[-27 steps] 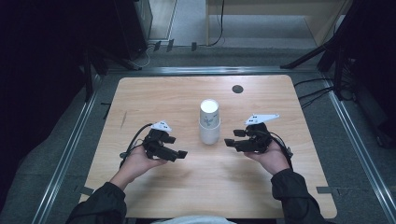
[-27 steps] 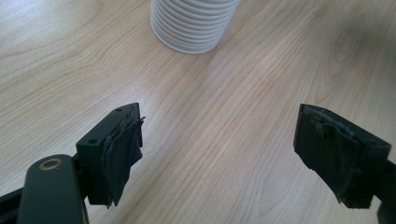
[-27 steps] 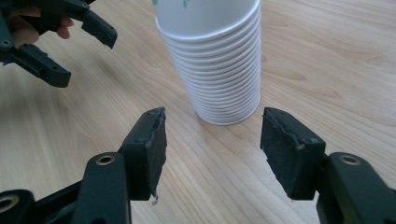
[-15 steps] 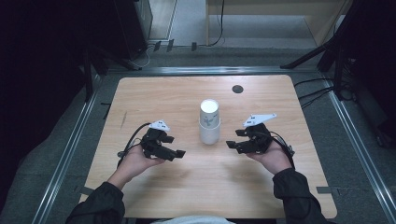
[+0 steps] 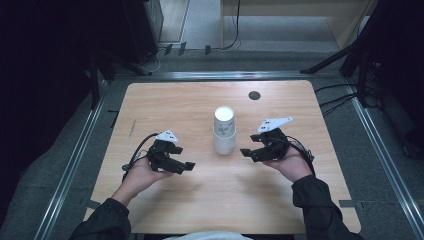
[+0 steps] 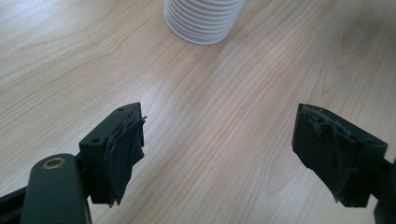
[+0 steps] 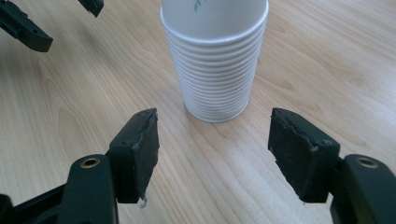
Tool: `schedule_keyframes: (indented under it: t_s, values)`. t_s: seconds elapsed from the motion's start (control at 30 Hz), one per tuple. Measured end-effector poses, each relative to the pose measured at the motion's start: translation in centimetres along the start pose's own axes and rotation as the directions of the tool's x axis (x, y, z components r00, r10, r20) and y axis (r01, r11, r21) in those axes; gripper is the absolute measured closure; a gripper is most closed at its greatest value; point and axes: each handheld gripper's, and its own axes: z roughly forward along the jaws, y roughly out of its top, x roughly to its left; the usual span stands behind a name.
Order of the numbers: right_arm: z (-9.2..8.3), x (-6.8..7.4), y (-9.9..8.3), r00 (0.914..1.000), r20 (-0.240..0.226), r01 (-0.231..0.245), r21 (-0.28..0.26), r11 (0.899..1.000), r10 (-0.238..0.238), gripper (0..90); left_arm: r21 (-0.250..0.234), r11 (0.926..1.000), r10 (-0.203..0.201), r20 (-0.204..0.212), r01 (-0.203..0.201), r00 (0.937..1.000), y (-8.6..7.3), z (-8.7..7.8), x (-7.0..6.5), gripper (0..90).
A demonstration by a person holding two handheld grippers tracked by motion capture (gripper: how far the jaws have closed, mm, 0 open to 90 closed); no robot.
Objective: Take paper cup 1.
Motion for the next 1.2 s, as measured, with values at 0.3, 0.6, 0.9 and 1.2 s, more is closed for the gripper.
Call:
schedule_keyframes:
  t_s: [0.3,0.6,0.9,1.2]
  values:
    - [-0.2,0.1,1.7,0.9993,-0.013,0.035,0.021,0.999,-0.035,33.1,0.017,0.9998,0.005,0.008,-0.005,1.0,-0.3,0.1,-0.3,16.9]
    - [-0.4,-0.7,4.4,0.9984,-0.023,0.053,0.058,0.997,-0.052,29.5,0.001,0.9999,-0.013,0.016,0.013,0.9998,-0.5,-0.3,-0.1,16.8]
    - [-0.3,-1.1,7.8,0.9966,-0.036,0.078,0.103,0.992,-0.074,27.6,0.01,0.9999,0.004,0.018,-0.005,0.9998,-0.6,-0.5,-0.2,16.8]
    - [0.8,-0.9,9.9,0.9939,-0.047,0.105,0.126,0.986,-0.1,24.1,0.01,0.9998,0.016,0.017,-0.016,0.9997,-0.7,-0.5,-0.3,16.8]
